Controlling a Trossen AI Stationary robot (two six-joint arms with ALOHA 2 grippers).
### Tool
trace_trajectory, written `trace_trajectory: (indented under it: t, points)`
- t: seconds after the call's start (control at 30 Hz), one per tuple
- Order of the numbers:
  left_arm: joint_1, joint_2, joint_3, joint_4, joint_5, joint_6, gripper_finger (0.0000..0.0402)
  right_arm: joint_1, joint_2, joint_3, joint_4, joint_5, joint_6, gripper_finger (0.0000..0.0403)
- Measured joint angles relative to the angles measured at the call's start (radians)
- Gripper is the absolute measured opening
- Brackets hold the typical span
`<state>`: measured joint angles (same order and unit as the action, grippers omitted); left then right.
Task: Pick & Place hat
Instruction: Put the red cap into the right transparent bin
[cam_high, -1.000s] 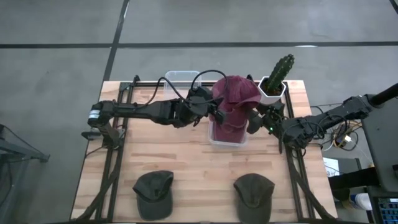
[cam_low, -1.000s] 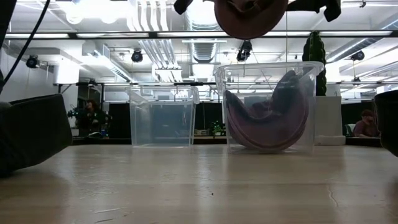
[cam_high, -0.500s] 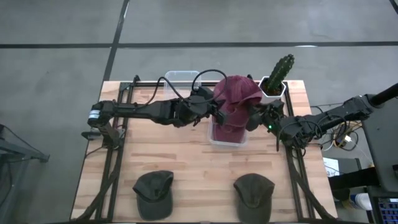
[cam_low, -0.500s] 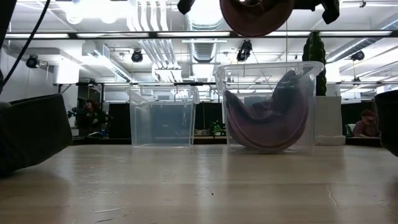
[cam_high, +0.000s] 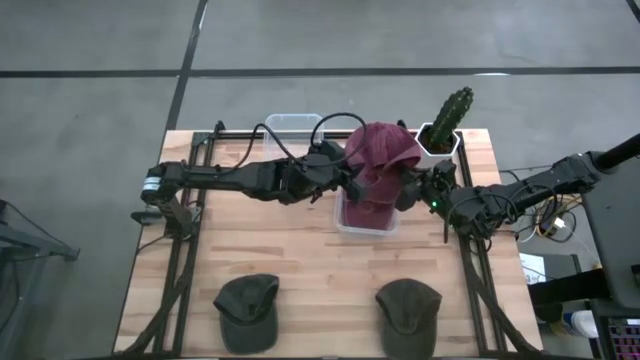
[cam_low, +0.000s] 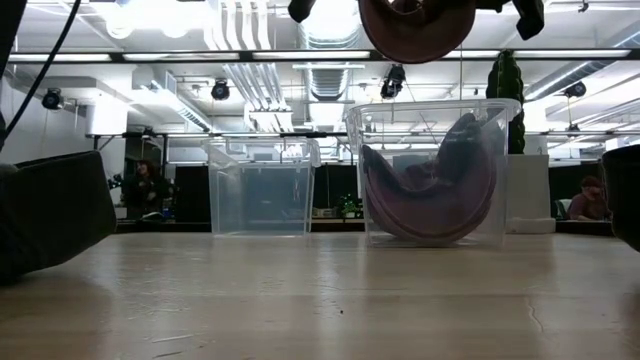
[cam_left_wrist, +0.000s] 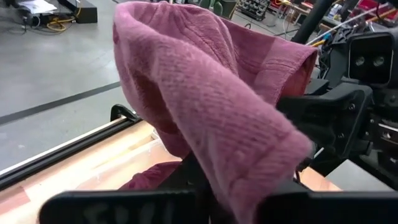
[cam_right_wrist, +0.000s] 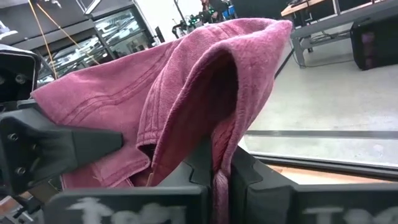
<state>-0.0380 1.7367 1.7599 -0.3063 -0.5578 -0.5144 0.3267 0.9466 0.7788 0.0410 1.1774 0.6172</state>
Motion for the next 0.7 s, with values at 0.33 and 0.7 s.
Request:
trace_trajectory:
  t: [0.33,0.7]
  points:
    - [0.000,0.000,0.000,-0.001,0.002,0.073,0.0077,0.000,0.001,0.000,0.000,0.000,0.007,0.0009]
    - [0.000,0.000,0.000,-0.008,-0.005,0.069,0.0185,0.000,0.001,-0.001,-0.003,0.000,0.008,0.0009]
